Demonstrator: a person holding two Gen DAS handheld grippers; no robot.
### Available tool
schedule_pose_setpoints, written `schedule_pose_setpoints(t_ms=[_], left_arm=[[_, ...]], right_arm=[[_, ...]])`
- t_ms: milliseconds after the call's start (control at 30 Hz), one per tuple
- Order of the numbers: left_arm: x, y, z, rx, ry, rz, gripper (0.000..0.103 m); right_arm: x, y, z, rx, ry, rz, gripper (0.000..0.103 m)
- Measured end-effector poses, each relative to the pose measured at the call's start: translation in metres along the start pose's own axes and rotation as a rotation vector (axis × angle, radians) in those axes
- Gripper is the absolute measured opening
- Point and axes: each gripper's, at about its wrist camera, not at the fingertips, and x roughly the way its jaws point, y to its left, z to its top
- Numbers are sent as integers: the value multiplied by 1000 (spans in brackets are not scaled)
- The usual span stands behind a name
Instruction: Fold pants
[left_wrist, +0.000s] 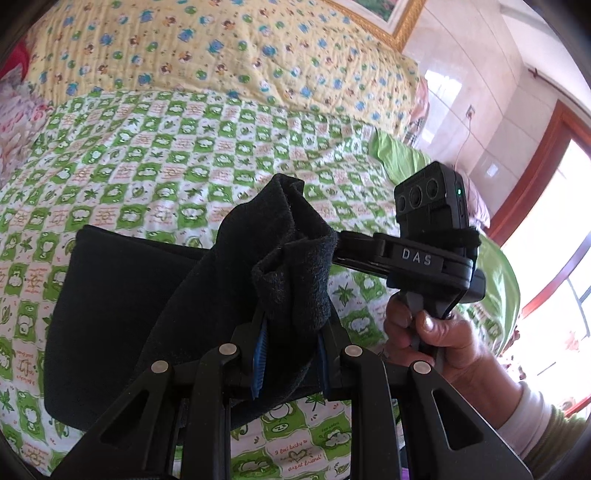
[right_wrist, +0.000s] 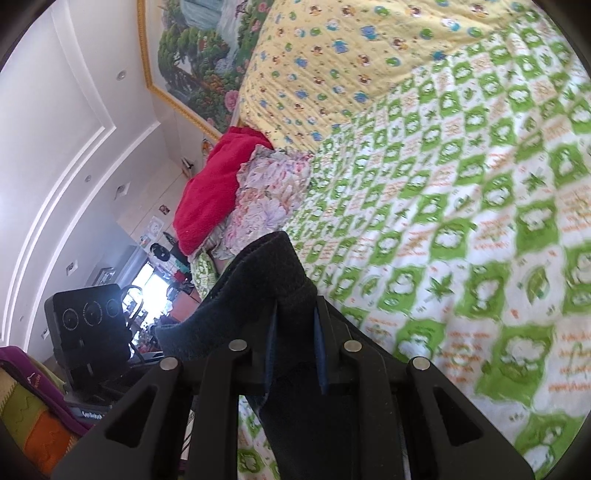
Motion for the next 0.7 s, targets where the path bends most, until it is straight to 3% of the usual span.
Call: schedule_pose_setpoints(t_ms=[133, 300, 333, 433, 700], left_arm=[[8, -12, -5, 53, 6, 19, 27], [15, -18, -11, 84, 30, -4, 43], [18, -17, -12, 74, 44, -19, 45], [21, -16, -15, 61, 64, -49, 54], [10, -17, -18, 56, 70, -94, 63]], right_arm=[[-6, -3, -3, 18, 0, -55, 23], [-20, -2, -10, 27, -6, -170, 23], [-24, -3, -12, 36, -8, -209, 29], [-35, -2, -17, 62, -25, -316, 62], [-58, 16, -31, 70, -94, -441, 68]])
